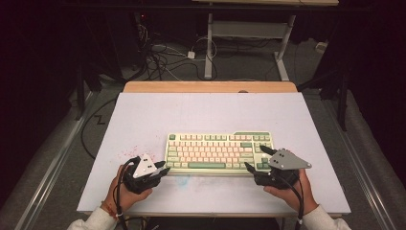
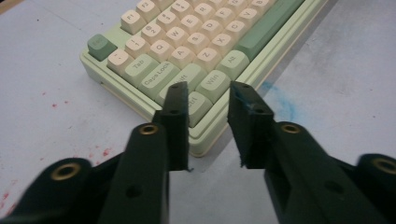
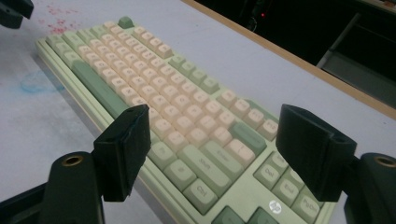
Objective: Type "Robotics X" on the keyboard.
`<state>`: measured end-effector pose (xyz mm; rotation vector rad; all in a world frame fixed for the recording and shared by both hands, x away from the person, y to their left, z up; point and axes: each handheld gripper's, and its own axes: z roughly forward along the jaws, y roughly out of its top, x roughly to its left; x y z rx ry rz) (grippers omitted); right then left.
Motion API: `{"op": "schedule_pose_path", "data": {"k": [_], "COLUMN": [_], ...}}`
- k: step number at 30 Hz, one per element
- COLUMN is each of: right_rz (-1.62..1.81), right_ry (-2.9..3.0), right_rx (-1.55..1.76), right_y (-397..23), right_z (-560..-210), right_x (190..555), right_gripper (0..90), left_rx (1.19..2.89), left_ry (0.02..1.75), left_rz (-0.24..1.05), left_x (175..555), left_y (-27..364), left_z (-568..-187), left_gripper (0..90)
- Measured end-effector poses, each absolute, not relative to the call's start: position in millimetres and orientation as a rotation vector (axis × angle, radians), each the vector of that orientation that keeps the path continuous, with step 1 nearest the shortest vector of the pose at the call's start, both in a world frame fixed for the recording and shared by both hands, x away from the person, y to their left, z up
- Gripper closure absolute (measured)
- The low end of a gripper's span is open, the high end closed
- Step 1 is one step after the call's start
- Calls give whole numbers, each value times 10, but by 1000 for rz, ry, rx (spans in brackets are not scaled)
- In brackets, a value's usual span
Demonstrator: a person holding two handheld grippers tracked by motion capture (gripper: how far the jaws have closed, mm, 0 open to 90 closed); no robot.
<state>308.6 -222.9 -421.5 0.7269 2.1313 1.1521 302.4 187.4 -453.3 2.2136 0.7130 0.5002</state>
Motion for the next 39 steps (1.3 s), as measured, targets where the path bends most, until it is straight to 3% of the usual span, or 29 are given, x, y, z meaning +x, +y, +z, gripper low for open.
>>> {"op": "schedule_pose_path", "data": {"k": [5, 15, 39], "right_rz": [1108, 1091, 1047], "right_ry": [2134, 2127, 2167], "right_rx": [728, 775, 773], "right_y": [-2305, -2477, -2472], "right_z": [-4282, -4371, -4483], "right_x": [3015, 2901, 2894], "right_gripper": [267, 262, 265], "left_rx": [2234, 2256, 2376], "left_ry": [697, 700, 570], "left_rz": [486, 409, 390], "left_x": [3024, 3149, 3615], "left_y": [1850, 1662, 705], "left_z": [-4498, -4446, -4359], "left_gripper": [871, 874, 874]}}
